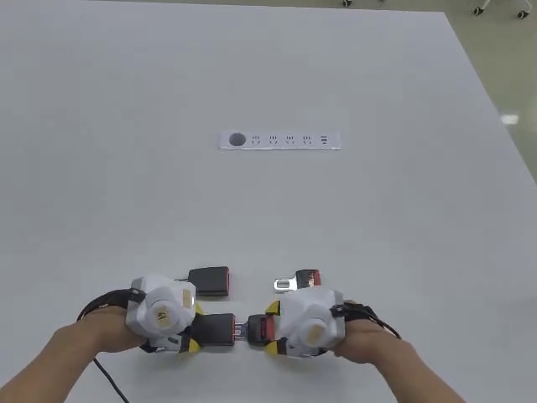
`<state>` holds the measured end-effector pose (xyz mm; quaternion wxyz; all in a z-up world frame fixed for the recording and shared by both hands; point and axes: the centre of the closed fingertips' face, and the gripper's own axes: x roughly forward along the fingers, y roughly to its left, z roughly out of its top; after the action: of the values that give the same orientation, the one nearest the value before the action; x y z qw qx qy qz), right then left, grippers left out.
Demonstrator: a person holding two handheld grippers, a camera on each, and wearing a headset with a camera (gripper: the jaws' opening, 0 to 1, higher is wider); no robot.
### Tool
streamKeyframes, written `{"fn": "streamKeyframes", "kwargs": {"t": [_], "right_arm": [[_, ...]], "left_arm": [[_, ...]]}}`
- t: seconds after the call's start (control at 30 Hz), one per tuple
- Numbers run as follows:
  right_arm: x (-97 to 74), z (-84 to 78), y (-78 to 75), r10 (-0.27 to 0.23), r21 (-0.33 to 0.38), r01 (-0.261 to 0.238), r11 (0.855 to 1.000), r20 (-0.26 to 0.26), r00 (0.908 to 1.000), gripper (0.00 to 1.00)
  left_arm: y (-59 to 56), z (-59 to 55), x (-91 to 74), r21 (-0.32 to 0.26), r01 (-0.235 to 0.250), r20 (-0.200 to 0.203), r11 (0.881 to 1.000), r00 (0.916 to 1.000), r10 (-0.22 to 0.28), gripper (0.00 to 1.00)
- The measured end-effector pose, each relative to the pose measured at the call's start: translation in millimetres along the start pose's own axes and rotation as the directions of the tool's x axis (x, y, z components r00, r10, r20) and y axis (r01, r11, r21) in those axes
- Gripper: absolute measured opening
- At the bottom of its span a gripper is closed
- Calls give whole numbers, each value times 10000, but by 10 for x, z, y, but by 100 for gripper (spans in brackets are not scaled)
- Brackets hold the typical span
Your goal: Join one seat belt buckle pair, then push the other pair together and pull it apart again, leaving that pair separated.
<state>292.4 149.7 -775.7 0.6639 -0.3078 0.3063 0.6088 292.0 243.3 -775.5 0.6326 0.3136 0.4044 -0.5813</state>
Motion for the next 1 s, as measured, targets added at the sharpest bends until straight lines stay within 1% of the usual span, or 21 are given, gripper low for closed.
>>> {"fn": "streamKeyframes", "kwargs": {"t": [0.17,0.33,0.5,0.67,0.73,0.77,0.83,1.0], "right_arm": [[-20,10,11,-35,170,35,9999,-6,10000,28],[-12,18,15,-52,109,52,9999,-39,10000,28],[-8,33,28,-10,145,13,9999,-166,9999,28],[-2,41,20,-26,159,29,9999,-187,9998,28],[8,57,17,-106,231,109,9997,-129,9999,28],[42,84,20,-114,272,116,9996,-74,9999,28],[67,107,13,-109,252,112,9996,-95,9999,28],[75,96,6,-94,231,98,9997,-141,9999,28]], "left_arm": [[1,-9,3,-80,-18,1,10000,10000,18,30],[-5,15,-9,-131,-35,32,9999,10000,36,30],[3,6,-3,-85,-10,-34,10000,10000,10,30],[3,17,-9,-129,-23,14,9999,10000,24,30],[14,4,0,-175,-36,31,9998,10000,36,30],[12,3,2,-204,-38,30,9998,10000,38,30],[9,3,2,-151,-53,5,9999,10000,53,30],[14,-1,11,-141,-44,51,9999,10000,45,29]]}}
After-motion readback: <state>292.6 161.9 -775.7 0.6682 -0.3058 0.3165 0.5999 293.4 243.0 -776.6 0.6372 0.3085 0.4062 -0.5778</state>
